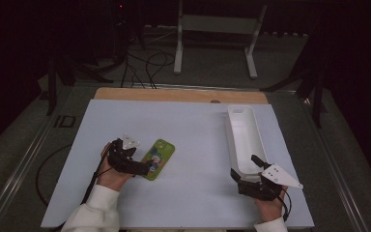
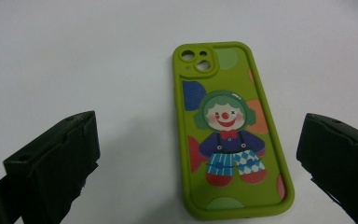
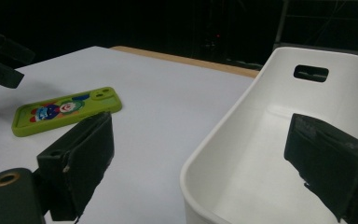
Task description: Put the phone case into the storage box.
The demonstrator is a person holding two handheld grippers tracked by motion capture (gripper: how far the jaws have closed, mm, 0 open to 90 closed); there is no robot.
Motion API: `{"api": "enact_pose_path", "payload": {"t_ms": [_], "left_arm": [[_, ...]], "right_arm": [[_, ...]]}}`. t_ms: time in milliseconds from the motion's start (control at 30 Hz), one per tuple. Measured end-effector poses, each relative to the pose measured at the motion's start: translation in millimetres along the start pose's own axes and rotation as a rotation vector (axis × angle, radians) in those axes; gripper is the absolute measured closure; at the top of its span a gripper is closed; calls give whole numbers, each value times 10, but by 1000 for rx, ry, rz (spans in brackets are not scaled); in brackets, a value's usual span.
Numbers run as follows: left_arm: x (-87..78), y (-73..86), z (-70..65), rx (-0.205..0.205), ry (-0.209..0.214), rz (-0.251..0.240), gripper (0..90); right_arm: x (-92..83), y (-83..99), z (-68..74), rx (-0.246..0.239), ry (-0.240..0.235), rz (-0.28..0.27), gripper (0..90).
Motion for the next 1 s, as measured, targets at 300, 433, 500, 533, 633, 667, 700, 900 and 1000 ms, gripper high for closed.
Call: {"api": "enact_pose_path", "payload": {"t_ms": [300, 433, 500, 533, 633, 667, 700, 900, 1000], "left_arm": [[100, -3, -85, 17, -5, 29, 0], [163, 7, -137, 20, -8, 45, 0], [190, 18, -152, 25, -11, 59, 0], [202, 24, -158, 24, -12, 63, 0], [236, 30, -171, 21, -15, 72, 0], [246, 34, -175, 23, -14, 77, 0], [257, 35, -181, 21, -13, 80, 0], [318, 50, -214, 18, -11, 96, 0], [347, 54, -225, 16, -10, 105, 0]], "right_arm": [[0, 1, 0, -1, 0, 1, 82], [-4, 1, -7, 1, 1, 0, 82], [-4, 1, -8, 1, 1, 0, 82], [-4, 2, -10, -1, 1, 0, 82], [-3, 3, -6, 0, 0, 1, 82], [-2, 4, -6, 0, 0, 1, 82], [-2, 4, -6, 0, -1, 1, 82], [1, 5, -2, 0, -1, 2, 82], [2, 6, -3, -1, -1, 3, 82]]}}
Point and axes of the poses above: each handheld gripper's, and its own axes: x roughly forward along the jaws, y roughly out of its underside, z roughly to its left, the point moved 10 cm from there along x, roughly forward along the jaws, and after that the axes turned 13 degrees about -x, right-handed, at the moved point
